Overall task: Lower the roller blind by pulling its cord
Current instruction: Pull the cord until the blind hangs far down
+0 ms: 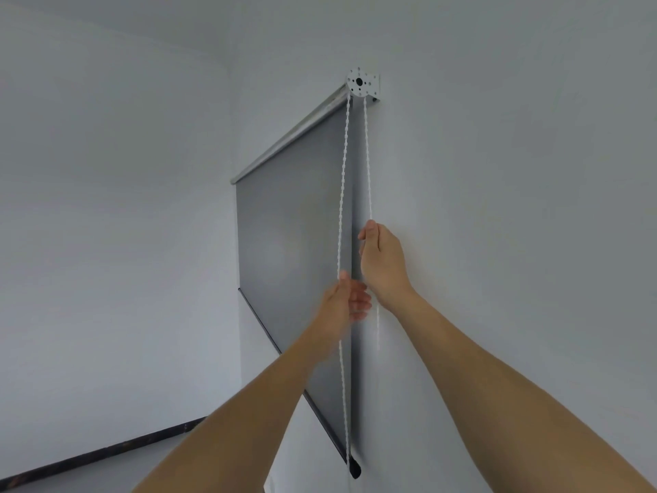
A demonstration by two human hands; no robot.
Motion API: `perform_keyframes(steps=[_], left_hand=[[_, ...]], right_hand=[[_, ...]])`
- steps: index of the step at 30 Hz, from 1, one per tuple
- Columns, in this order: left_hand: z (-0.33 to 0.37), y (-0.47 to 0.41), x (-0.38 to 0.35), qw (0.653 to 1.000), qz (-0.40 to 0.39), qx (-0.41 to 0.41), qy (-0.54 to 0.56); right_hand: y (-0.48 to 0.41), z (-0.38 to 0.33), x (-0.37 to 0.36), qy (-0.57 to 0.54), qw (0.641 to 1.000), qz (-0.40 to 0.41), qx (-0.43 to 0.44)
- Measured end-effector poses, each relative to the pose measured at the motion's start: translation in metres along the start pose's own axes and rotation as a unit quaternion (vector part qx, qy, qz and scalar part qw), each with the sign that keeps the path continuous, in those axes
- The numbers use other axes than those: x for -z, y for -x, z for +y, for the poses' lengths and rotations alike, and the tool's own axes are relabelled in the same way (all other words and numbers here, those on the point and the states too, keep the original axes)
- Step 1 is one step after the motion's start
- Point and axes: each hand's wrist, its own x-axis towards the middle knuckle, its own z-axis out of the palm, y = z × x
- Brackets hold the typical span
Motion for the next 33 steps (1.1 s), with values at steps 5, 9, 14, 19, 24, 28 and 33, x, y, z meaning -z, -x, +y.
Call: perform_keyframes(steps=[5,9,14,19,24,28,33], left_hand=[[0.032,-0.015,0.000,0.998,0.012,-0.061,0.021],[0.051,-0.033,-0.006,0.997,0.030,-0.065,0.025],[0.072,-0.044,-0.023,0.997,0.022,-0.073,0.021],[0.091,-0.050,-0.035,0.996,0.032,-0.058,0.060],[0.084,-0.046,-0.045,0.996,0.052,-0.077,-0.005],[0.070,-0.038,-0.047,0.994,0.055,-0.097,-0.007],[0.060,-0.033,-0.041,0.992,0.051,-0.113,-0.028]], right_hand=[[0.021,0.015,0.002,0.002,1.000,-0.021,-0.021],[0.045,0.030,0.003,0.008,0.998,-0.051,-0.022],[0.084,0.055,-0.002,0.037,0.995,-0.070,-0.054],[0.118,0.076,-0.003,0.066,0.987,-0.110,-0.094],[0.141,0.092,0.004,0.082,0.979,-0.152,-0.112],[0.146,0.100,0.011,0.047,0.976,-0.165,-0.138],[0.147,0.098,0.013,-0.093,0.974,-0.131,-0.158]])
